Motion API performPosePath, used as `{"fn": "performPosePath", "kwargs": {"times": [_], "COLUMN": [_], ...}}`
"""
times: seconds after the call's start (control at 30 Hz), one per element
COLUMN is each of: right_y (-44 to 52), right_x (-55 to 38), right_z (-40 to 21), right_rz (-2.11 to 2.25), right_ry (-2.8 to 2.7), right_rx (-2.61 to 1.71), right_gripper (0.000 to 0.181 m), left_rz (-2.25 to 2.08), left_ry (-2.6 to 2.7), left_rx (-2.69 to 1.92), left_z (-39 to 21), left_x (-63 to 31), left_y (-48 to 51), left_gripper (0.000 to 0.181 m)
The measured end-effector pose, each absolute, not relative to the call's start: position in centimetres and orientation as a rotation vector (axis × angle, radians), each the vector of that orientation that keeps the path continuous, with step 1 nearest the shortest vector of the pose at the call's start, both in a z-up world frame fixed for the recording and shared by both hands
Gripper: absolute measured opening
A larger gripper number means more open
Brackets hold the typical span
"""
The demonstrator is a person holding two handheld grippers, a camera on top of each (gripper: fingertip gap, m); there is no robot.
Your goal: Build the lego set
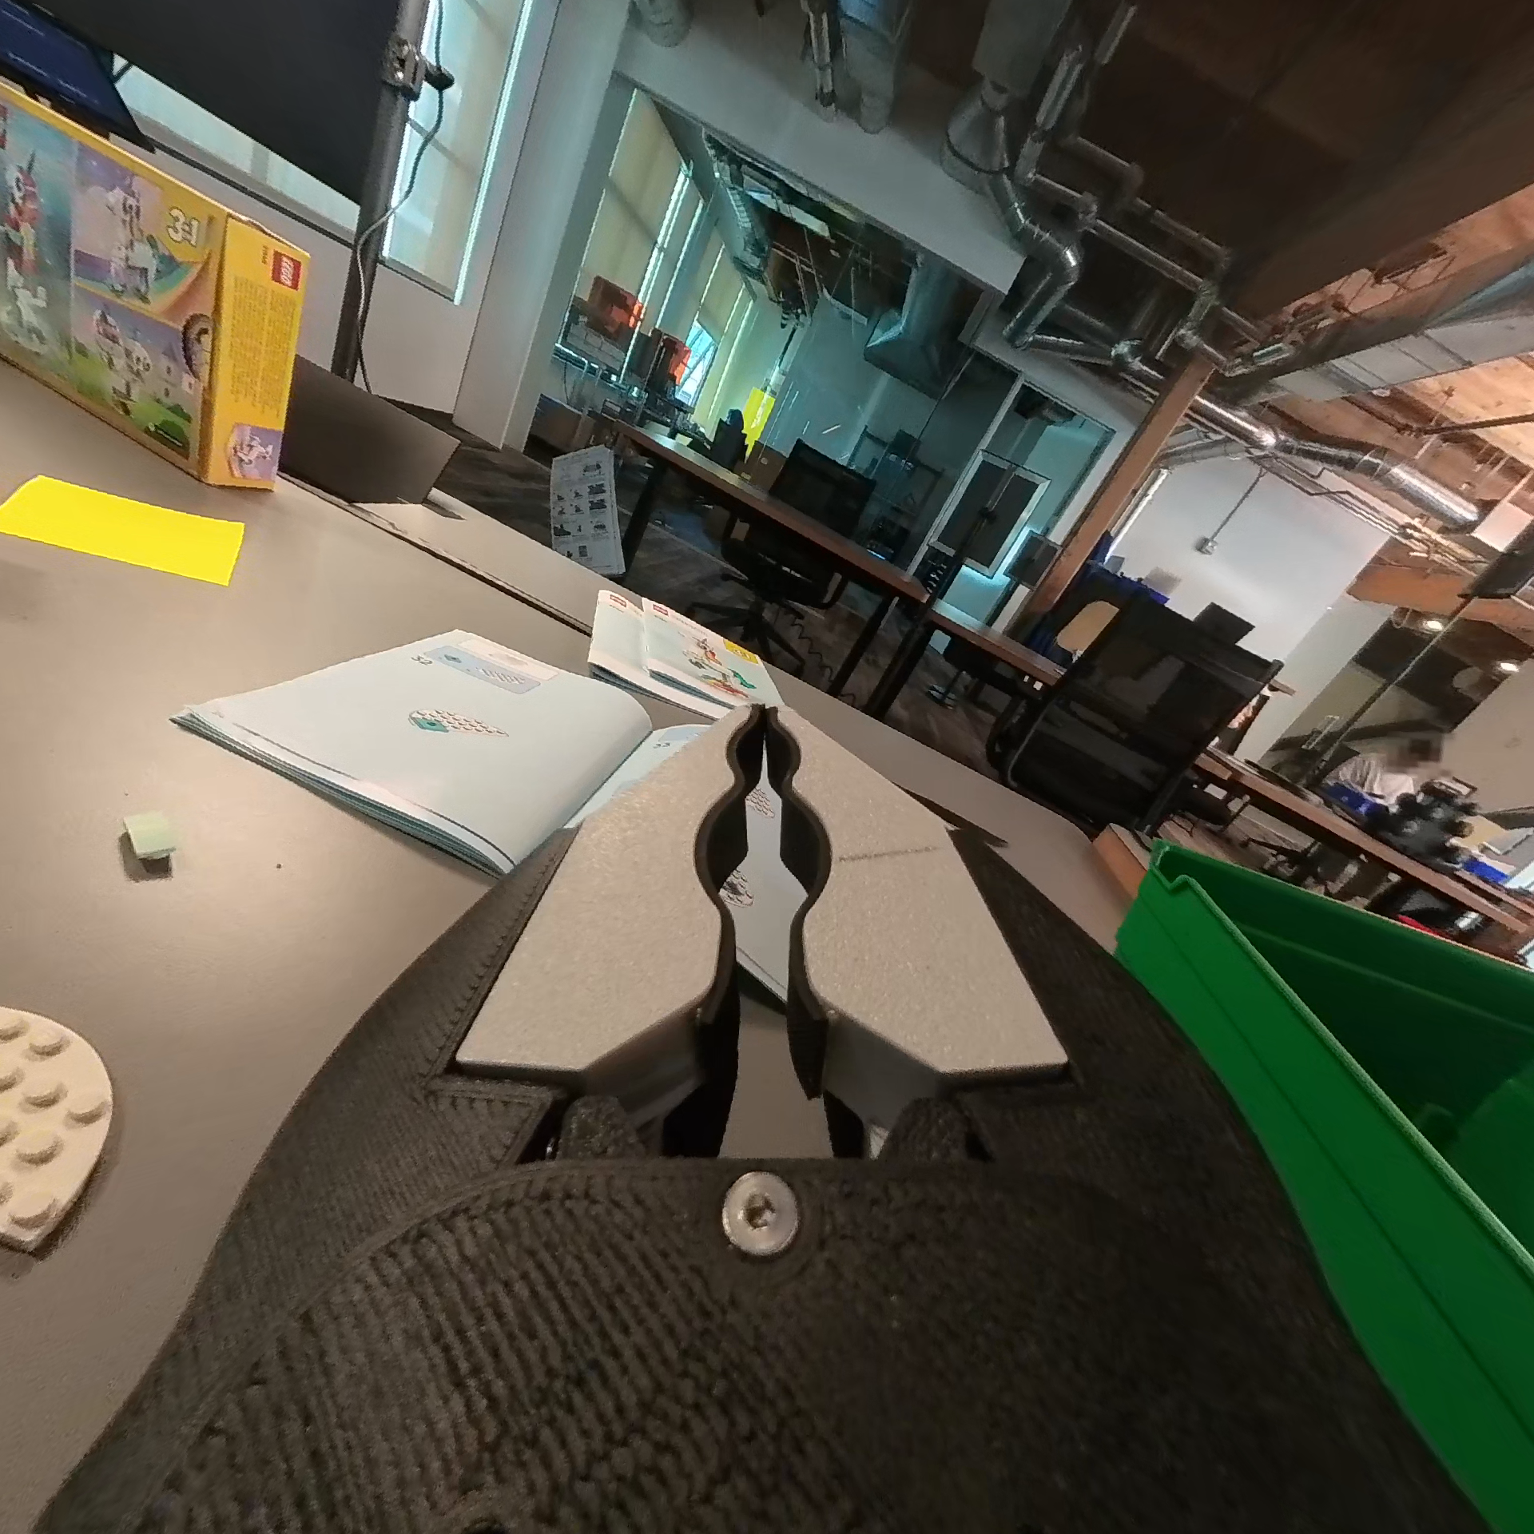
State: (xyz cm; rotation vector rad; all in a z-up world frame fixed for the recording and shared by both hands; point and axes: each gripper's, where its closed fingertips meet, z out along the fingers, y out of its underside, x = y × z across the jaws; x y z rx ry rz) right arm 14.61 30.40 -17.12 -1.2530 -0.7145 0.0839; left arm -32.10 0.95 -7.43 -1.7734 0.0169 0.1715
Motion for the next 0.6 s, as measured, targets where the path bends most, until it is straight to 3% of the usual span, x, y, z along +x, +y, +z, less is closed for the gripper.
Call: {"fn": "performPosePath", "kwargs": {"times": [0.13,0.23,0.37,0.6], "right_y": [30.2,30.2,30.2,31.2], "right_x": [14.4,14.3,14.0,13.5], "right_z": [-17.0,-17.1,-17.2,-17.7], "right_rz": [0.088,0.101,0.150,0.202], "right_ry": [-0.723,-0.726,-0.731,-0.742], "right_rx": [-1.246,-1.248,-1.253,-1.279], "right_gripper": [0.000,0.000,0.000,0.001], "left_rz": [0.008,-0.169,-0.310,-0.071], "left_ry": [0.161,0.283,0.462,0.779], "left_rx": [-1.561,-1.461,-1.452,-1.389], "left_z": [-3.0,-3.1,-8.1,-17.0], "left_x": [-24.1,-16.8,-8.1,0.3], "left_y": [2.7,5.2,10.3,17.7], "left_gripper": [0.002,0.002,0.002,0.002]}}
